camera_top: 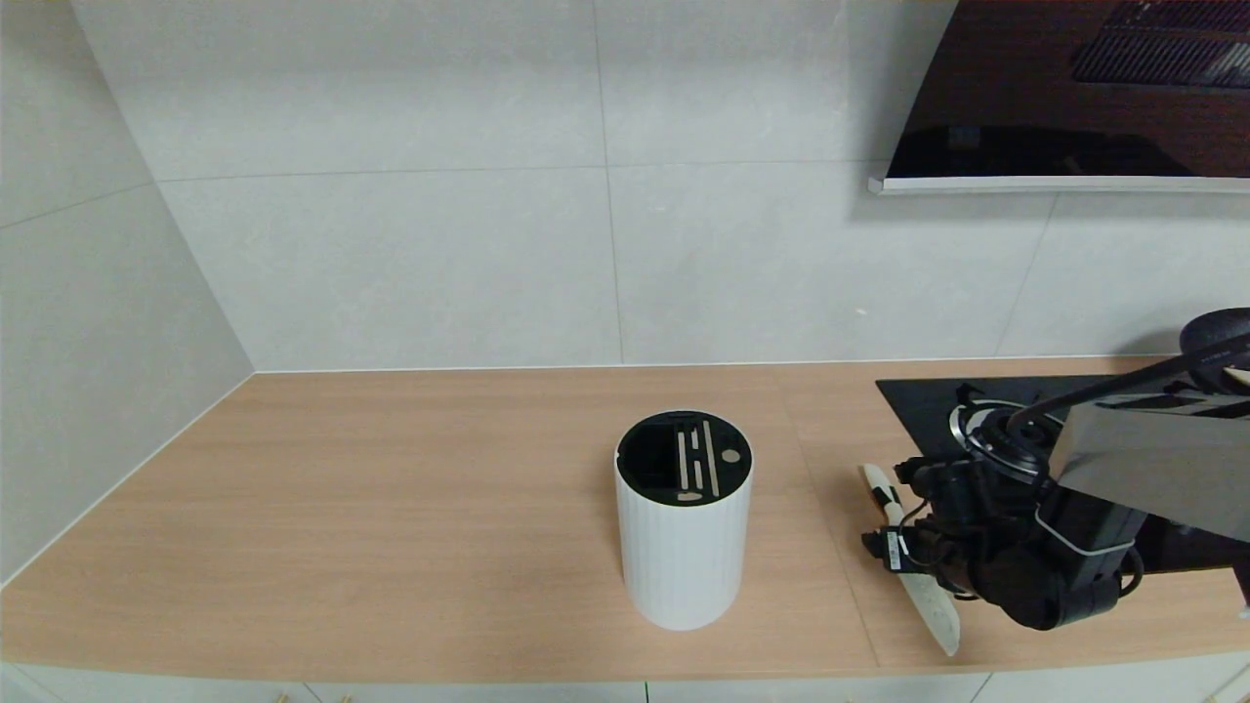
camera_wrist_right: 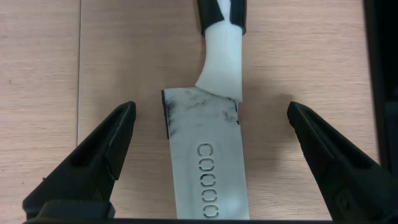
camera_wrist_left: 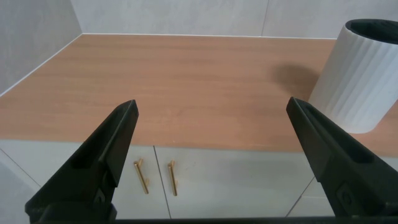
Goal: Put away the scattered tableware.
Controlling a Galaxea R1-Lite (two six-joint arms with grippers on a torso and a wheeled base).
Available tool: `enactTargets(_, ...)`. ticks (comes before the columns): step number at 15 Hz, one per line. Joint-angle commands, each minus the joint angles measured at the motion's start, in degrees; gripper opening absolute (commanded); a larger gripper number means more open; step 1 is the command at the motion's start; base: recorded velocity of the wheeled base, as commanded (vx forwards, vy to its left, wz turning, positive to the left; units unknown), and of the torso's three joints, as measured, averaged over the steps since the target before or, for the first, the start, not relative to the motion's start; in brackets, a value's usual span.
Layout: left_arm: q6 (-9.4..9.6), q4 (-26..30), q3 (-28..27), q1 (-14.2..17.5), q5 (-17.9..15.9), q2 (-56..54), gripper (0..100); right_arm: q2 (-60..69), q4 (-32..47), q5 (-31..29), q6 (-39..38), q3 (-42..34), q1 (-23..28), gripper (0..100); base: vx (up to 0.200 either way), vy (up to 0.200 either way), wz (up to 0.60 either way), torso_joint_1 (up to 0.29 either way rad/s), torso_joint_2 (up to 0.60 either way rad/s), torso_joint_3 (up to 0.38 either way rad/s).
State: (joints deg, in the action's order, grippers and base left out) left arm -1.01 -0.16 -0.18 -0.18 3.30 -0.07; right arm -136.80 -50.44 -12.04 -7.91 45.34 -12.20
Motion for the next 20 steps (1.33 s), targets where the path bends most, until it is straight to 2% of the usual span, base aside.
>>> enactTargets(1,-0.04,-0.02,0.01,0.01,0.04,0.07,100,-0.13,0.0,0.09,0.0,-0.25,-0.01,0,0.0,0.0,0.0,0.0,0.0,0.0)
enactTargets(10,-0.04,-0.02,0.01,0.01,0.04,0.07,100,0.05,0.0,0.0,-0.17,-0.51,-0.01,0,0.0,0.0,0.0,0.0,0.0,0.0)
enactTargets(12,0.05,-0.02,0.01,0.01,0.04,0.07,100,2.86,-0.09,0.09,-0.17,-1.57,-0.01,0,0.0,0.0,0.0,0.0,0.0,0.0)
enactTargets(17,0.66,-0.11,0.09,0.01,-0.05,0.07,100,20.08,-1.94,0.35,0.27,-6.4,-0.81,0,0.0,0.0,0.0,0.0,0.0,0.0)
enactTargets(18,1.28,-0.19,-1.49,0.01,-0.75,0.07,100,25.27,-1.67,0.35,0.62,-6.4,-1.33,0,0.0,0.0,0.0,0.0,0.0,0.0)
enactTargets(20,1.54,1.13,-11.07,-0.26,-5.41,2.09,100,31.77,-1.06,0.44,2.9,-5.96,-1.68,0,0.0,0.0,0.0,0.0,0.0,0.0)
